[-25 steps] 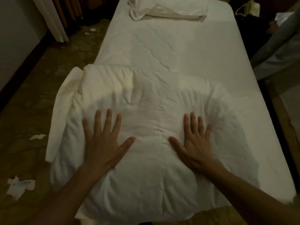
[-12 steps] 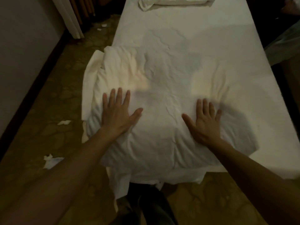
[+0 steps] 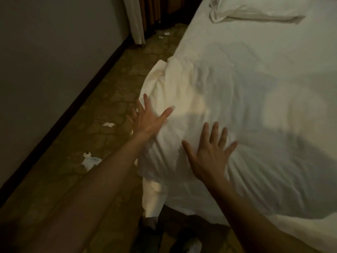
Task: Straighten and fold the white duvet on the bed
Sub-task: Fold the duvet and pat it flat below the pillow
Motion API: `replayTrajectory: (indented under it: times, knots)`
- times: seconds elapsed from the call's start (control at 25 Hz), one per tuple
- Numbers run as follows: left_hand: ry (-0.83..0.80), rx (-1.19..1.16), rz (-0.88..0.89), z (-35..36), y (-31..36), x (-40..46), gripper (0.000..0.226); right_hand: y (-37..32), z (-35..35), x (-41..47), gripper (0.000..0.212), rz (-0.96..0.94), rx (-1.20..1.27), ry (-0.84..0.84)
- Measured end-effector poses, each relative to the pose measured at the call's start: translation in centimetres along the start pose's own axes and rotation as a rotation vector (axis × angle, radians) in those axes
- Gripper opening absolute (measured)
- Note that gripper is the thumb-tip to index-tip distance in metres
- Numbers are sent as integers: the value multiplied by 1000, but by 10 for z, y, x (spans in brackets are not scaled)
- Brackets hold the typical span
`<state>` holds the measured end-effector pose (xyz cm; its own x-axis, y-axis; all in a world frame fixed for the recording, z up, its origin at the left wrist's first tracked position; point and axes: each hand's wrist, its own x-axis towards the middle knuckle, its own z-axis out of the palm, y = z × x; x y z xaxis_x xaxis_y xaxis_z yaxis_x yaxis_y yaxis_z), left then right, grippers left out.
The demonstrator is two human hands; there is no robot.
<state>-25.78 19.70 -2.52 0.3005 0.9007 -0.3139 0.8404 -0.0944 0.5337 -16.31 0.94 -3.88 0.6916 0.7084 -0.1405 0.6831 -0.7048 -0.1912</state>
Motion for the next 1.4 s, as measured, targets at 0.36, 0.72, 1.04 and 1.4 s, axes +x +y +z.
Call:
replayTrajectory:
  times: [0.36, 0.72, 1.04, 1.4]
  knots:
    - [-200, -580, 30, 35, -50, 25, 86, -68, -5, 52, 95, -441, 92, -13]
    - [-204, -854, -195, 41, -87, -10, 86, -119, -11, 183, 104, -1144, -482, -361]
    - [229, -750, -517, 75, -55, -111, 98, -103, 3, 169, 84, -1434, -291, -300]
    - [569, -728, -363, 51, -44, -124, 56, -138, -43, 164, 71, -1549, -103, -221]
